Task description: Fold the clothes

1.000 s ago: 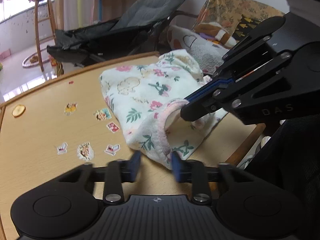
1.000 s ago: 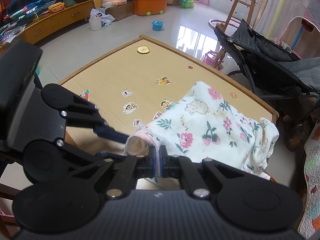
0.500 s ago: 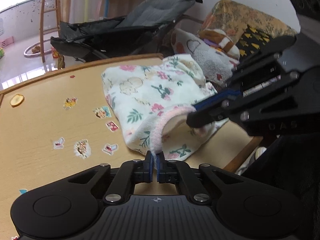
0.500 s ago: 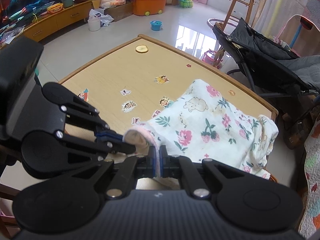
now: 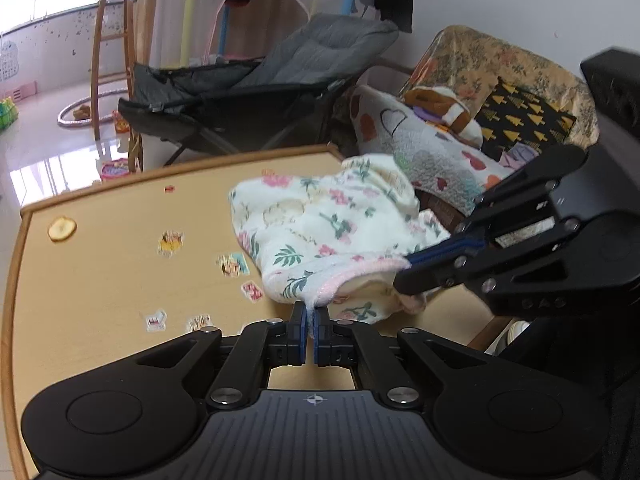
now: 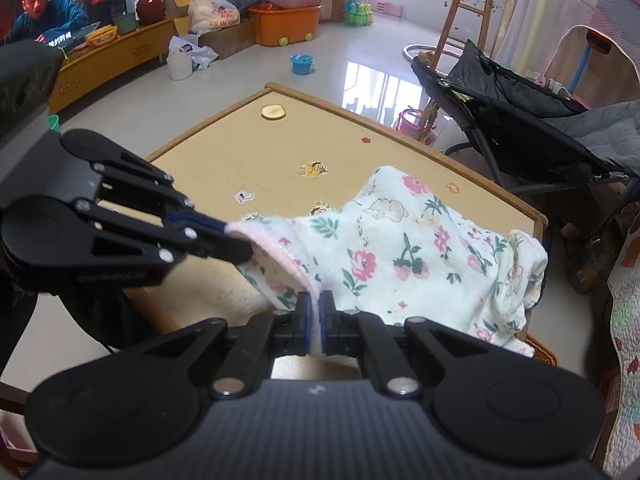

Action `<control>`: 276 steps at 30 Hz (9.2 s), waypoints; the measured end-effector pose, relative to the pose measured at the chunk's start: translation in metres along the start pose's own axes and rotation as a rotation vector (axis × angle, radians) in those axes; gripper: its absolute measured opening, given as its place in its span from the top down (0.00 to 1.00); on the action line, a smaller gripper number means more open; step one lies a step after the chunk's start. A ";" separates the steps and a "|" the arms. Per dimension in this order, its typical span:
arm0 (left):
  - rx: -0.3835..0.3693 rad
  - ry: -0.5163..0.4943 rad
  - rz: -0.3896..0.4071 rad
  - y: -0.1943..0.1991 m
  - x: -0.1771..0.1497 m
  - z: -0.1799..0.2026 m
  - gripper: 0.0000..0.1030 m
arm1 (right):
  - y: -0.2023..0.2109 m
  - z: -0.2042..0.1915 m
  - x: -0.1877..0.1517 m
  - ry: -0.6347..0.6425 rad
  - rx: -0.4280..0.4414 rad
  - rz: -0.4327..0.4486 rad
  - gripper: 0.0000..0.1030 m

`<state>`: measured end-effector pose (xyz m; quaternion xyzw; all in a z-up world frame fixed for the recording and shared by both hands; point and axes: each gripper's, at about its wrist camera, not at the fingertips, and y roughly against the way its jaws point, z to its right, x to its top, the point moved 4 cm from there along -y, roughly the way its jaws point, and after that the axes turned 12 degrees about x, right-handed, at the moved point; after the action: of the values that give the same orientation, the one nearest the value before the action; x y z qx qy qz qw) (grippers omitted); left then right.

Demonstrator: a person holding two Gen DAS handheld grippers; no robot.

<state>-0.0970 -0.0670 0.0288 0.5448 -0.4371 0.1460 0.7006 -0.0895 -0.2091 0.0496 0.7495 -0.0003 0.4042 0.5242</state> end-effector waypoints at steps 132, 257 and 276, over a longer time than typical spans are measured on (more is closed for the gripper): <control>0.058 -0.030 0.130 0.177 0.090 -0.044 0.97 | 0.096 -0.022 0.092 0.186 -0.067 -0.071 0.96; 0.100 0.013 -0.264 -0.062 -0.011 0.006 0.51 | -0.043 0.039 -0.032 -0.550 -0.119 0.038 0.89; 0.088 -0.022 -0.250 -0.069 -0.010 0.019 0.82 | -0.048 0.038 -0.037 -0.565 -0.108 0.028 0.87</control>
<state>-0.0643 -0.1058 -0.0225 0.6268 -0.3666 0.0706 0.6840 -0.0710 -0.2330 -0.0153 0.8032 -0.1782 0.1859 0.5371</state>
